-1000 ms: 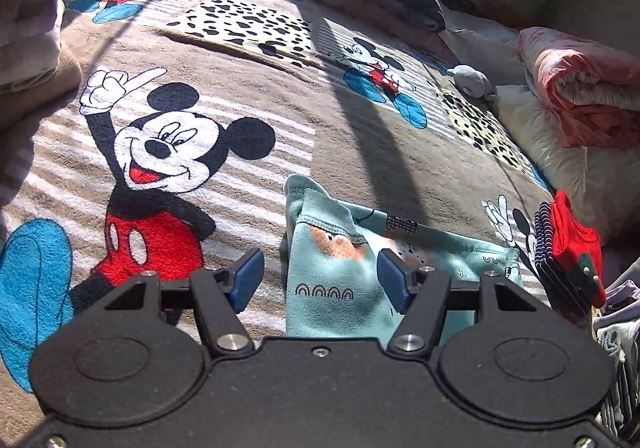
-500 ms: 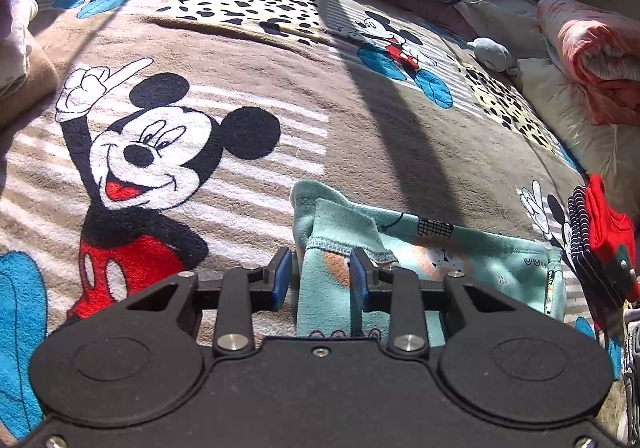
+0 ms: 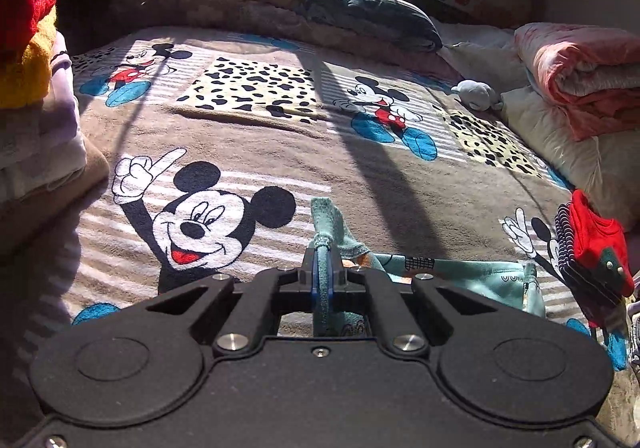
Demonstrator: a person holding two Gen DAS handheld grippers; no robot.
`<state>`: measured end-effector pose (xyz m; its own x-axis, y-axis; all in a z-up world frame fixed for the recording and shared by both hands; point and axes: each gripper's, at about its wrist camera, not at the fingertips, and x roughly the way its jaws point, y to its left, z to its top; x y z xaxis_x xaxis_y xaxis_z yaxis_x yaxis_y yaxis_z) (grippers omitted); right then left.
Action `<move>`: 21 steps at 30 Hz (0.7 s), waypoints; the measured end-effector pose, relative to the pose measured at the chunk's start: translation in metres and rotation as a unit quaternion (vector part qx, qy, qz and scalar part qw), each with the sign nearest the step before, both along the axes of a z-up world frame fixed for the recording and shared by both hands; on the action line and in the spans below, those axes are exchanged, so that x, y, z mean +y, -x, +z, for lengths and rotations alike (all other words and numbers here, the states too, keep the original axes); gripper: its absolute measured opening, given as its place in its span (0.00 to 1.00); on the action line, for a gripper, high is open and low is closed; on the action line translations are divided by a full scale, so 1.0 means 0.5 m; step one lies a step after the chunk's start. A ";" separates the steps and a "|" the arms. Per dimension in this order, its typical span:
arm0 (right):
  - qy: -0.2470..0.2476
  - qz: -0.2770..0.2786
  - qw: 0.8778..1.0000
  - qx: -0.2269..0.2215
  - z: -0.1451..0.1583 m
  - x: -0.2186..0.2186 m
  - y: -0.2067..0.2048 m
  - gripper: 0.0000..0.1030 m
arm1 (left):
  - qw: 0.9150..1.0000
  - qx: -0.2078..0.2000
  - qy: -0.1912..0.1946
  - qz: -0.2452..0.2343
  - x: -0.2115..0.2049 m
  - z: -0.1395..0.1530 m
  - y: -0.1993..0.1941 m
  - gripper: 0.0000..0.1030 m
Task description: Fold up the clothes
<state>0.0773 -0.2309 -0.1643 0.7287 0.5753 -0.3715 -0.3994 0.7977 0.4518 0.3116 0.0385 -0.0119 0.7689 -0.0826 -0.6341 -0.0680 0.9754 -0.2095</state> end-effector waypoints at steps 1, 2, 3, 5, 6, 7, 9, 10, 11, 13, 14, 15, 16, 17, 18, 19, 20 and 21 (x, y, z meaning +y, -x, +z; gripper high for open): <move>0.001 0.000 1.000 -0.002 0.000 0.000 0.001 0.58 | 1.000 -0.006 -0.002 0.004 0.012 0.010 0.010 0.02; 0.003 0.000 1.000 -0.003 -0.001 0.001 0.002 0.58 | 1.000 -0.010 -0.004 0.009 0.026 0.020 0.022 0.02; 0.005 0.000 1.000 -0.005 -0.001 0.002 0.003 0.58 | 1.000 -0.014 -0.005 0.014 0.041 0.029 0.034 0.02; 0.008 0.000 1.000 -0.008 -0.002 0.003 0.005 0.58 | 0.999 -0.021 -0.008 0.023 0.067 0.040 0.055 0.02; 0.010 0.001 1.000 -0.010 -0.002 0.004 0.006 0.58 | 0.999 -0.024 -0.009 0.028 0.082 0.044 0.067 0.02; 0.011 0.001 1.000 -0.012 -0.002 0.004 0.007 0.59 | 0.999 -0.027 -0.009 0.033 0.096 0.046 0.079 0.02; 0.014 0.001 1.000 -0.015 -0.002 0.006 0.009 0.59 | 0.998 -0.031 -0.008 0.045 0.125 0.047 0.103 0.02; 0.015 0.001 1.000 -0.017 -0.003 0.007 0.009 0.59 | 0.998 -0.033 -0.007 0.051 0.139 0.046 0.115 0.02; 0.016 0.001 1.000 -0.019 -0.003 0.008 0.010 0.59 | 0.998 -0.034 -0.005 0.056 0.152 0.044 0.127 0.02; 0.018 0.002 1.000 -0.021 -0.004 0.009 0.011 0.59 | 0.997 -0.038 -0.001 0.070 0.180 0.039 0.153 0.02; 0.019 0.002 1.000 -0.022 -0.004 0.009 0.011 0.59 | 0.996 -0.040 0.002 0.076 0.193 0.036 0.166 0.02; 0.019 0.002 1.000 -0.023 -0.004 0.009 0.011 0.59 | 0.996 -0.042 0.005 0.081 0.206 0.033 0.178 0.02; 0.019 0.003 1.000 -0.024 -0.004 0.009 0.012 0.59 | 0.995 -0.044 0.008 0.087 0.219 0.029 0.193 0.02; 0.019 0.003 1.000 -0.024 -0.005 0.009 0.013 0.59 | 0.995 -0.045 0.010 0.093 0.232 0.025 0.208 0.02; 0.019 0.004 0.999 -0.025 -0.005 0.008 0.013 0.59 | 0.994 -0.045 0.012 0.097 0.242 0.020 0.218 0.02; 0.019 0.004 0.999 -0.026 -0.005 0.009 0.014 0.59 | 0.993 -0.045 0.015 0.104 0.255 0.014 0.231 0.02; 0.020 0.004 0.999 -0.027 -0.006 0.009 0.014 0.59 | 0.993 -0.044 0.019 0.109 0.268 0.008 0.243 0.02; 0.020 0.004 0.999 -0.028 -0.006 0.009 0.015 0.59 | 0.992 -0.044 0.021 0.114 0.277 0.002 0.252 0.02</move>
<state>0.0699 -0.2265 -0.1673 0.7441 0.5669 -0.3534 -0.4302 0.8113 0.3959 0.1856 0.1769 -0.0107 0.8224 0.0749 -0.5639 -0.2660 0.9269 -0.2648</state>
